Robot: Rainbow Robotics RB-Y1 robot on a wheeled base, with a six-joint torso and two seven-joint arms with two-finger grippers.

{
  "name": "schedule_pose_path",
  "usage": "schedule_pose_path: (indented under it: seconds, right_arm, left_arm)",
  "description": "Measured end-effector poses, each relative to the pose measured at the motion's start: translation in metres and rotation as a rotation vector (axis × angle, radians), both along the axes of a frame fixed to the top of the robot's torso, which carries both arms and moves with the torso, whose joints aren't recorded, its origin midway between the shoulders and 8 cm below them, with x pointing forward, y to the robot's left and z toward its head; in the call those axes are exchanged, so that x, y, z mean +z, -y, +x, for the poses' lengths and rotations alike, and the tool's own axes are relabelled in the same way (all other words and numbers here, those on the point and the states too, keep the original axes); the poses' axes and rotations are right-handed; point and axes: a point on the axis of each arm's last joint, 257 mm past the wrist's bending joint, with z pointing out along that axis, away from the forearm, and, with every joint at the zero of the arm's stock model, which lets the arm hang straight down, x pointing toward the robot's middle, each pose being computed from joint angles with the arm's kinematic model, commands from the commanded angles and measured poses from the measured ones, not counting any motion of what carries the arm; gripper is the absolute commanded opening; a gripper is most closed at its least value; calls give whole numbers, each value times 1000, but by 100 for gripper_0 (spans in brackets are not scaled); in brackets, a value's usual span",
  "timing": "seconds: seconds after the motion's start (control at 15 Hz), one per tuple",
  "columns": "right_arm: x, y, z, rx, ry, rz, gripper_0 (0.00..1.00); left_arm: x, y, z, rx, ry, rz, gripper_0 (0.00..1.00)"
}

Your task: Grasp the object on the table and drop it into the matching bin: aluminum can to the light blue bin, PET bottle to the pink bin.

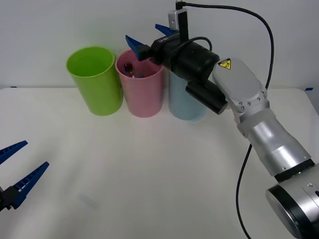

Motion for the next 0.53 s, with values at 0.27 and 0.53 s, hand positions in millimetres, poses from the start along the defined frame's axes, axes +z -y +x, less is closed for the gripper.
schedule_pose_path:
  seconds: [0.27, 0.53]
  right_arm:
    - [-3, 21, -30, 26, 41, -9, 100]
    - [-21, 47, -64, 46, 52, -32, 100]
  left_arm:
    - [0, 0, 0, 0, 0, 0, 100]
    - [0, 0, 0, 0, 0, 0, 100]
